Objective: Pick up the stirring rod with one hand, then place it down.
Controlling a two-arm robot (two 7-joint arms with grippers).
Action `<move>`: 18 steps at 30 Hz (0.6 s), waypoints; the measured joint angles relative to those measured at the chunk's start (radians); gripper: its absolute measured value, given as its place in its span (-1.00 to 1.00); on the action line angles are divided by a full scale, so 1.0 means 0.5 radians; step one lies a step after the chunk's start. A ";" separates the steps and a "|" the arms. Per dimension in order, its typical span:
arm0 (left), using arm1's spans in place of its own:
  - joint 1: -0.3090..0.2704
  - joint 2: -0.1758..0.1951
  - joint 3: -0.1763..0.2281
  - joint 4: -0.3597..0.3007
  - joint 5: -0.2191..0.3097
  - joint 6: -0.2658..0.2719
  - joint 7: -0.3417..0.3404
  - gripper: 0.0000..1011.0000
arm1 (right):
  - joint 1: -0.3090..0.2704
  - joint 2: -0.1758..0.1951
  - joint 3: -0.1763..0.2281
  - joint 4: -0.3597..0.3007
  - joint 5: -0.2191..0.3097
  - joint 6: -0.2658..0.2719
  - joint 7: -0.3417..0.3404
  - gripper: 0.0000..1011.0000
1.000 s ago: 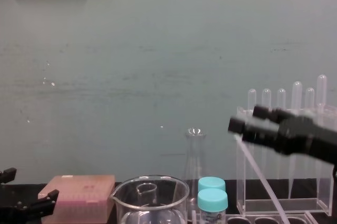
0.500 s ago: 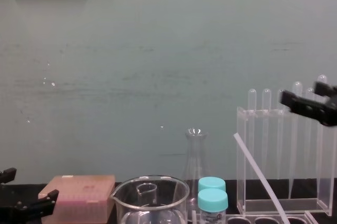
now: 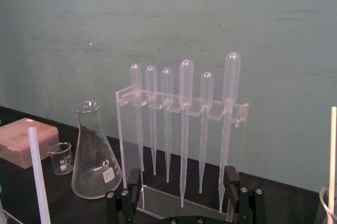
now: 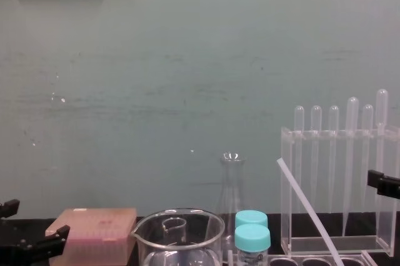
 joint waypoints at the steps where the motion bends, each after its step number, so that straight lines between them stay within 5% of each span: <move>1: 0.000 0.000 0.000 0.000 0.000 0.000 0.000 0.98 | 0.001 0.000 0.000 0.000 0.000 -0.003 0.001 0.98; 18: 0.000 0.000 0.000 0.000 0.000 0.000 0.000 0.98 | 0.014 0.002 -0.006 0.009 0.005 -0.038 0.023 0.98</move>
